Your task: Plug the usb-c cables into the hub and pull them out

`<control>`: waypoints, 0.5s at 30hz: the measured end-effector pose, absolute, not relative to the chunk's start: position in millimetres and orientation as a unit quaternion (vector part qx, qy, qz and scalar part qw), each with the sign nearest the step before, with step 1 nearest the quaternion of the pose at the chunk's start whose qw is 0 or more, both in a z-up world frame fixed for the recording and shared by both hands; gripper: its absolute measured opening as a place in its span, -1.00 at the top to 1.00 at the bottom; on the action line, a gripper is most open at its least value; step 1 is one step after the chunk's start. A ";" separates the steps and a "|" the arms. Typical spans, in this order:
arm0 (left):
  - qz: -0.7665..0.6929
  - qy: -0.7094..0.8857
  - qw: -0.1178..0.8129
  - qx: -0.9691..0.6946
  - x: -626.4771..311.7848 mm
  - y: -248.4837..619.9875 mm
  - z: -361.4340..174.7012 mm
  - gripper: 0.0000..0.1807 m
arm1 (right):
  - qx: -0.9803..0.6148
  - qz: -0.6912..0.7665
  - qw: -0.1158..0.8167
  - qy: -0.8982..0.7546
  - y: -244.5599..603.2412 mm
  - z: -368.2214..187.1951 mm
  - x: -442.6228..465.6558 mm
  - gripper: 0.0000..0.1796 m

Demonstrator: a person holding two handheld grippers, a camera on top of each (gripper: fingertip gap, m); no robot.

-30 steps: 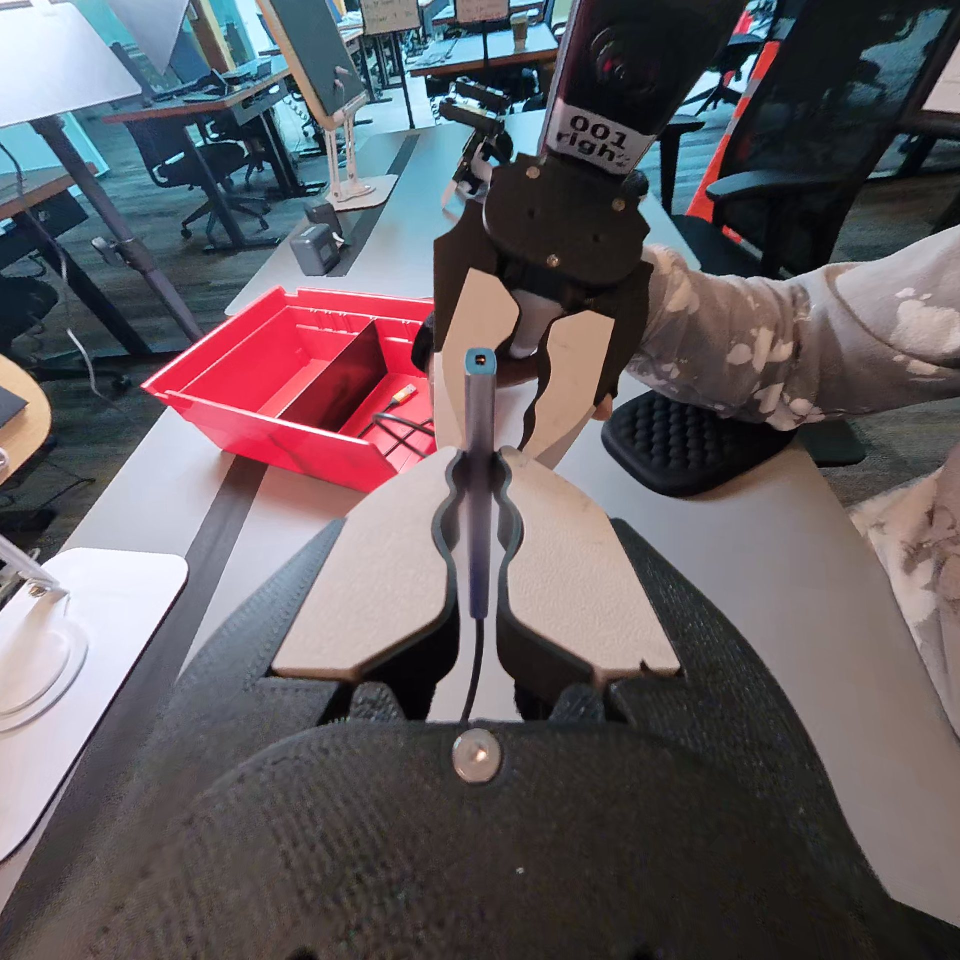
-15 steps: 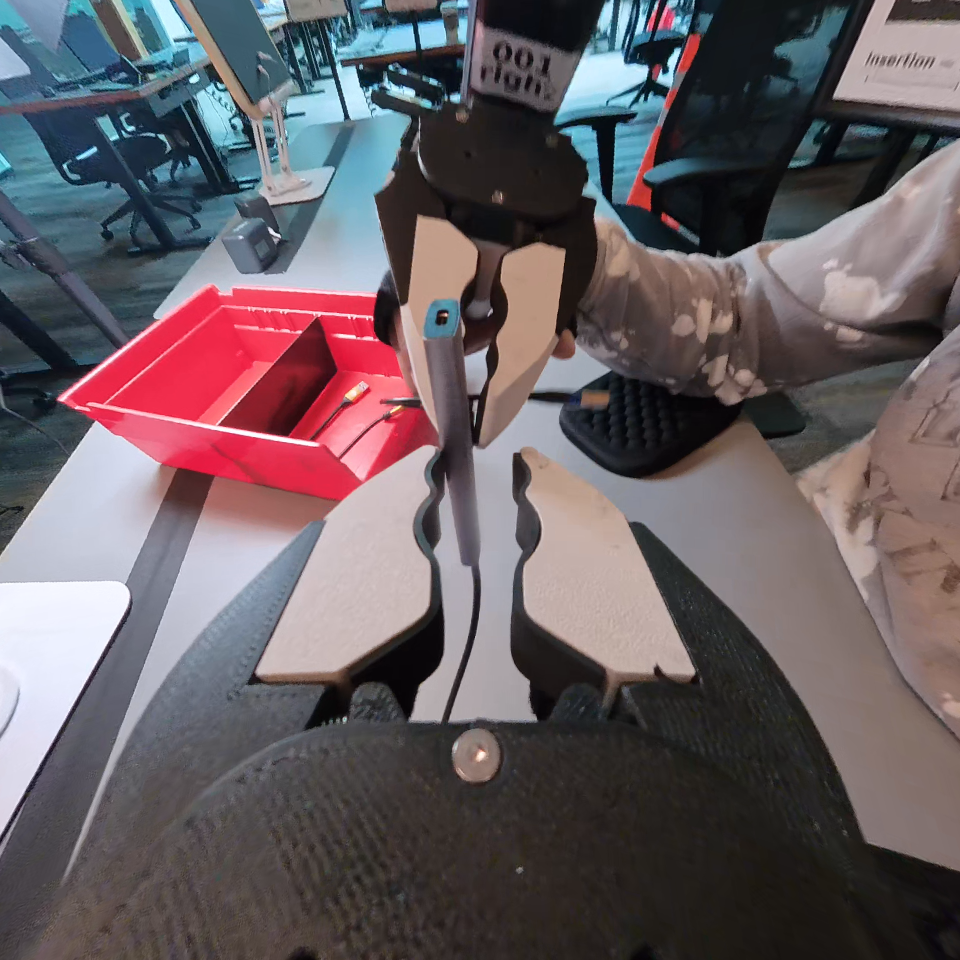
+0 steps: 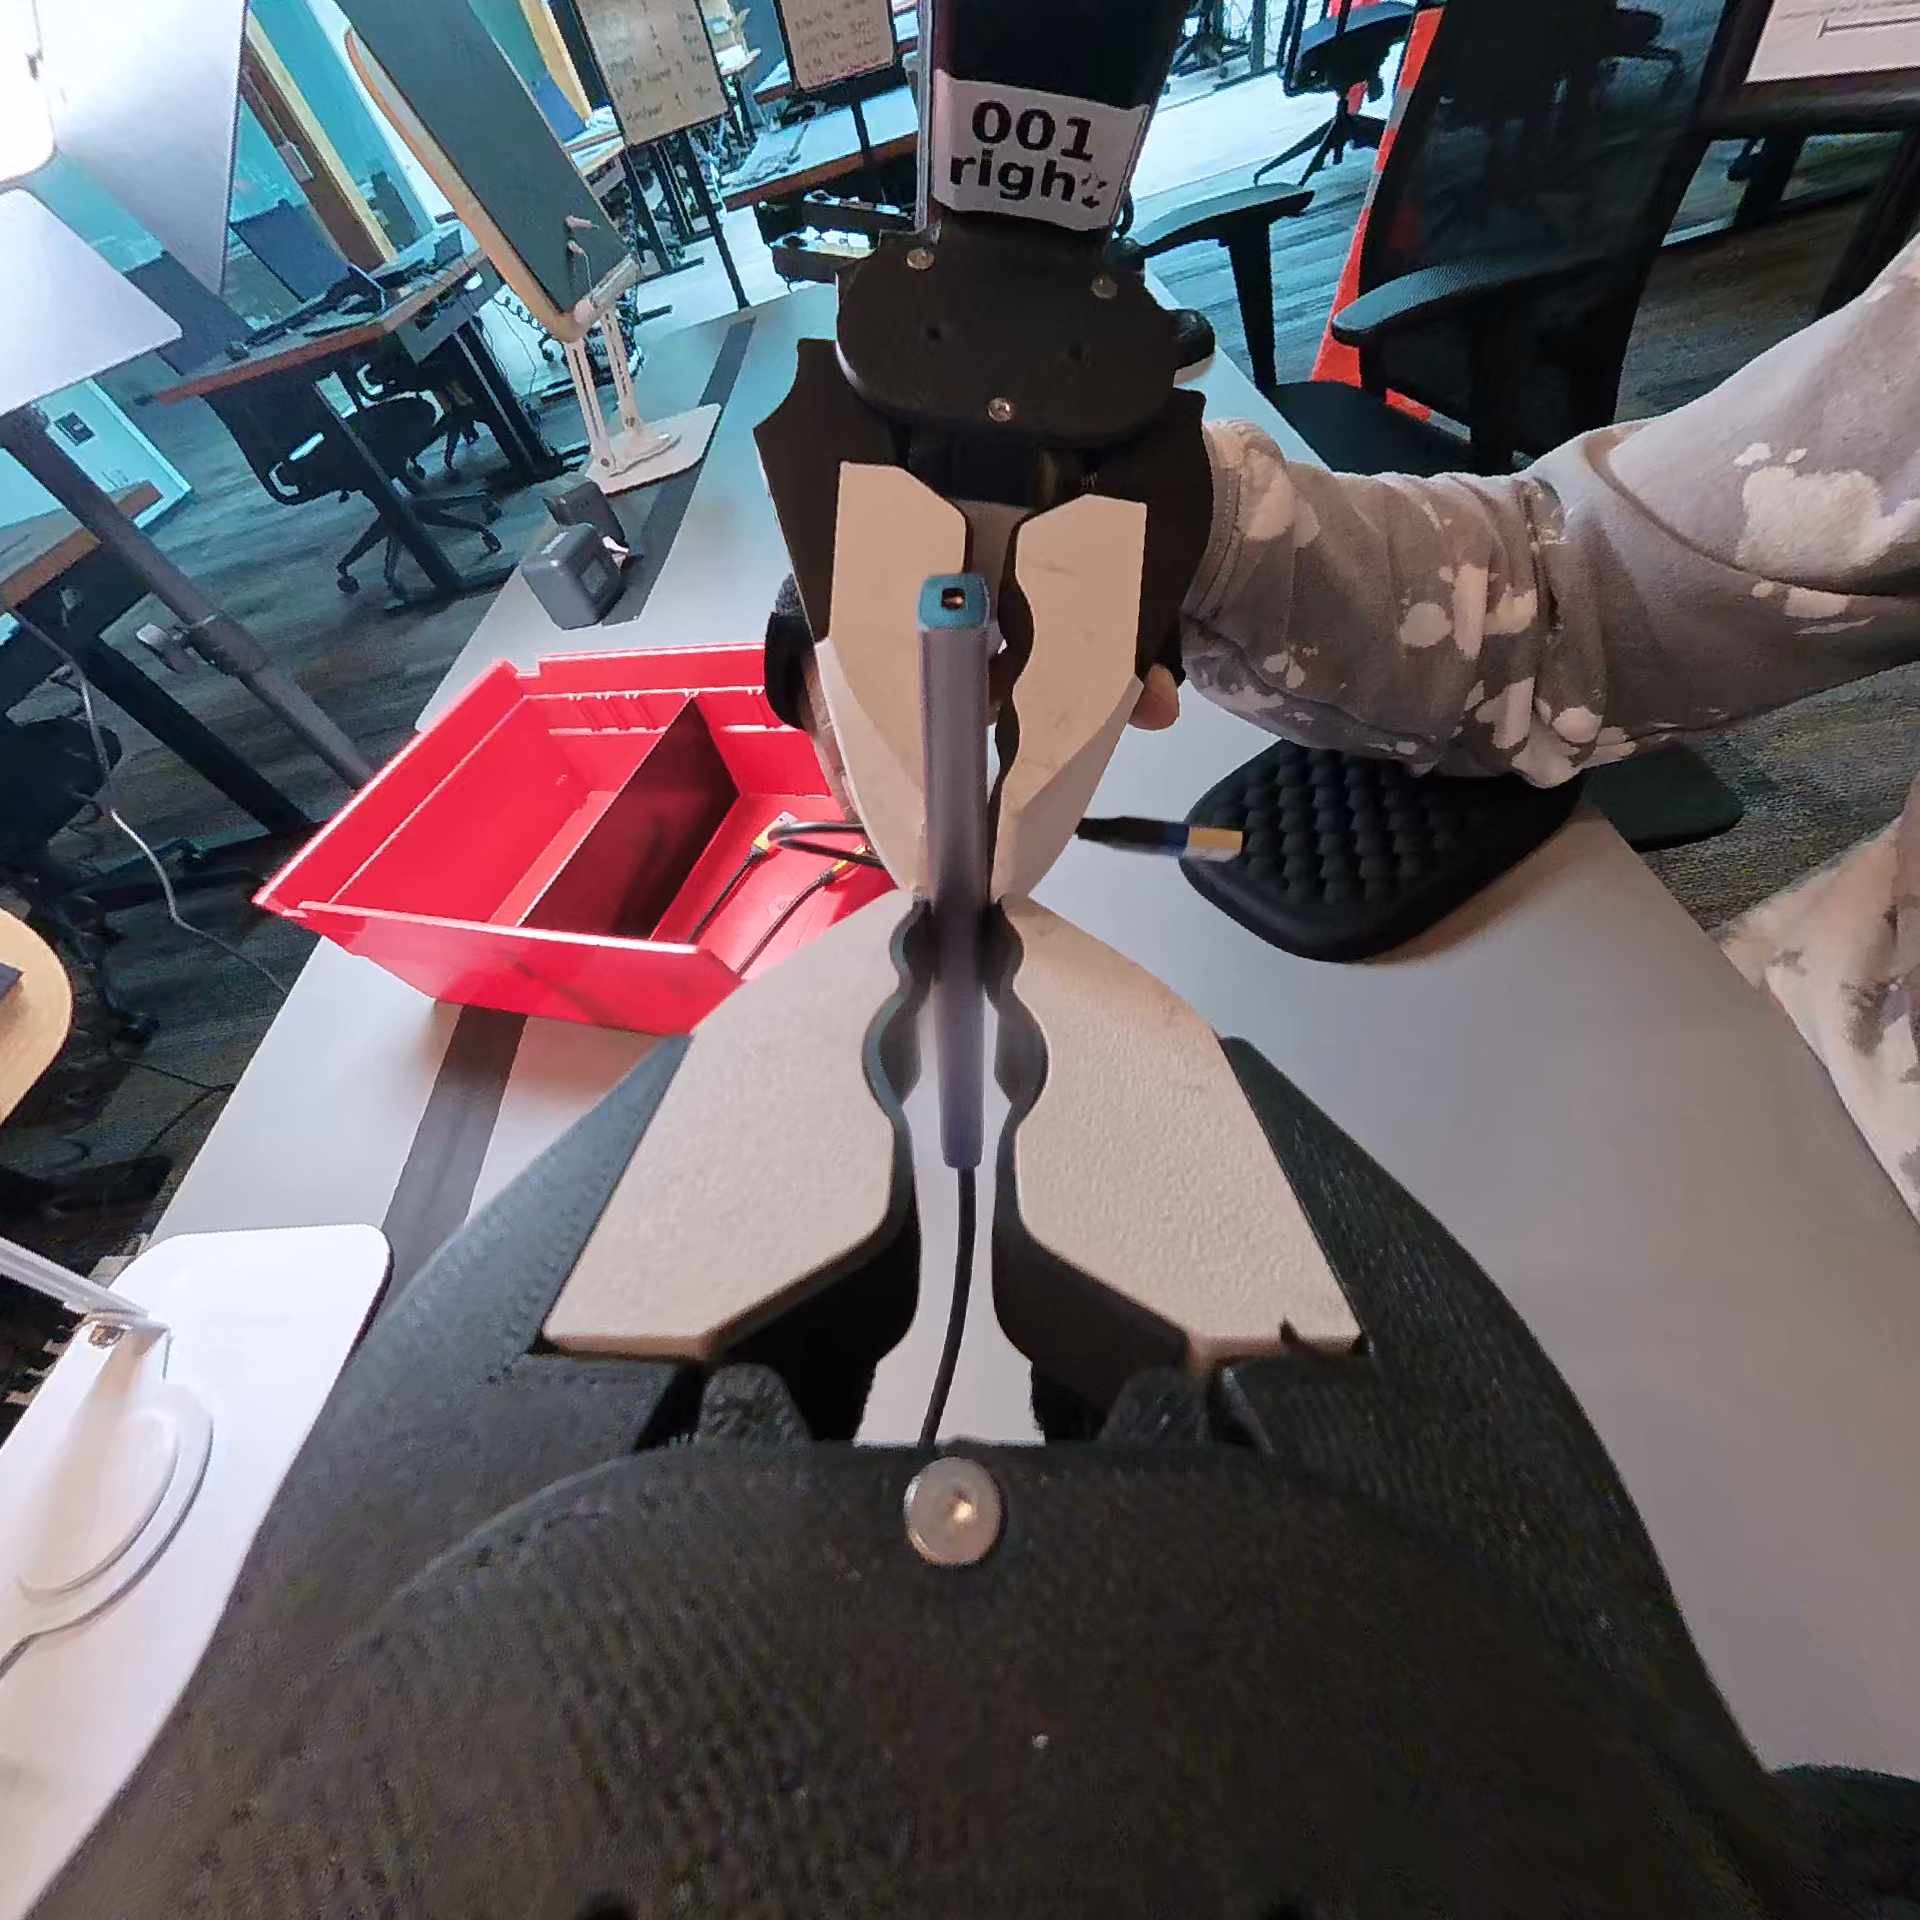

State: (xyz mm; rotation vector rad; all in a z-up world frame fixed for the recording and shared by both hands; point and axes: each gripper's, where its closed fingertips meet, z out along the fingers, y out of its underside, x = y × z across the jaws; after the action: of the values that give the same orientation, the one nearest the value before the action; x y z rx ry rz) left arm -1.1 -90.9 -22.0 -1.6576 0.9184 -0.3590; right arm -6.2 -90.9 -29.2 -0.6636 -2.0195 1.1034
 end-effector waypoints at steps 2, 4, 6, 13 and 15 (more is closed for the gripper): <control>-0.153 0.393 0.571 -0.705 -0.1 -91.1 -22.2 0.89 | -0.257 0.429 0.363 -0.786 -92.0 -30.0 -6.7 0.93; -0.149 0.396 0.569 -0.705 -0.3 -90.9 -23.5 0.89 | -0.257 0.424 0.364 -0.789 -91.8 -31.1 -7.1 0.93; -0.144 0.400 0.567 -0.706 -0.9 -90.9 -24.4 0.89 | -0.258 0.422 0.363 -0.790 -91.3 -31.2 -7.5 0.92; -0.065 0.373 0.546 -0.747 -45.1 -86.5 -35.1 0.89 | -0.320 0.354 0.359 -0.802 -37.4 -57.3 -3.7 0.93; -0.072 0.340 0.558 -0.753 -75.2 -98.8 -26.3 0.89 | -0.345 0.382 0.373 -0.772 -13.5 -44.0 8.6 0.93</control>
State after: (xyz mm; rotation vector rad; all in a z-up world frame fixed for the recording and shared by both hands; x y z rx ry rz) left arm -75.2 -98.8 -26.3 -1.7771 0.8027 -0.1708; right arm 8.6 -13.5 -44.0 -0.8843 -1.9778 0.9801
